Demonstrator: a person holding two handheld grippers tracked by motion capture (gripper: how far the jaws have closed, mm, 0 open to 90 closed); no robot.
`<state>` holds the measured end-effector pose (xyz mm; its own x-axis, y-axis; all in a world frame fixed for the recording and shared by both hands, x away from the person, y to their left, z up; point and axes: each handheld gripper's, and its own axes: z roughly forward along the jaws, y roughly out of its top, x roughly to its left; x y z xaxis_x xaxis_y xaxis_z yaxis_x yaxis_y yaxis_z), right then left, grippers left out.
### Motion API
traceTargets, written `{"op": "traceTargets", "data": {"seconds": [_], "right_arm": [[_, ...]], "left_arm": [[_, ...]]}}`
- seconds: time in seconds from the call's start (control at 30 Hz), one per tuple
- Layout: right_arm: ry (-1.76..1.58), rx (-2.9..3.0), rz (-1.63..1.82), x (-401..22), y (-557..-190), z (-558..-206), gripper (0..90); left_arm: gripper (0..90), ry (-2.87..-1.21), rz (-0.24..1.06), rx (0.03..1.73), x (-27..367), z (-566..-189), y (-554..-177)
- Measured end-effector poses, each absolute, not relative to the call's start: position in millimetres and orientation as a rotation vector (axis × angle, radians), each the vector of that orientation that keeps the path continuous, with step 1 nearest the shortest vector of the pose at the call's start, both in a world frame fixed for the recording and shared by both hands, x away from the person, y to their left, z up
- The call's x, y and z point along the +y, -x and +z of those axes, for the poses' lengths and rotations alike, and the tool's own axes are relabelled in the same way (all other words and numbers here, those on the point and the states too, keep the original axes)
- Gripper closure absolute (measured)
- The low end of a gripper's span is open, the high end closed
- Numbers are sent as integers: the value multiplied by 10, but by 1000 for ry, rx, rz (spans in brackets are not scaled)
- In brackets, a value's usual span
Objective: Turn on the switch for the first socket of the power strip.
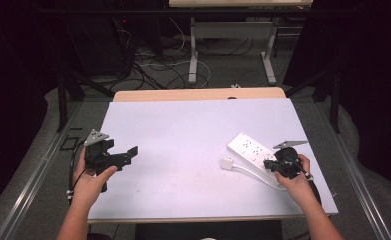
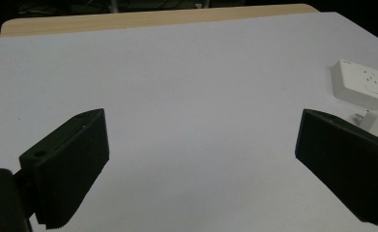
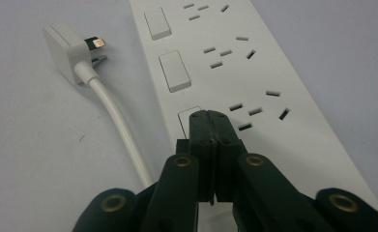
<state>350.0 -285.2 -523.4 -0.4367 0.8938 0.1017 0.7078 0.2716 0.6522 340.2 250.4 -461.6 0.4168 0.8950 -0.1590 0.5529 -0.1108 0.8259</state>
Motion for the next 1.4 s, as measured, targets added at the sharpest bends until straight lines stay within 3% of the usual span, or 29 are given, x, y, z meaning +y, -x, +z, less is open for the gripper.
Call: {"op": "traceTargets", "data": {"seconds": [1.4], "right_arm": [[-1498, 2280, 956, -2908, -3515, -5268, 898]], "left_arm": [[53, -1784, 486, 1260, 2498, -4625, -3401]]}}
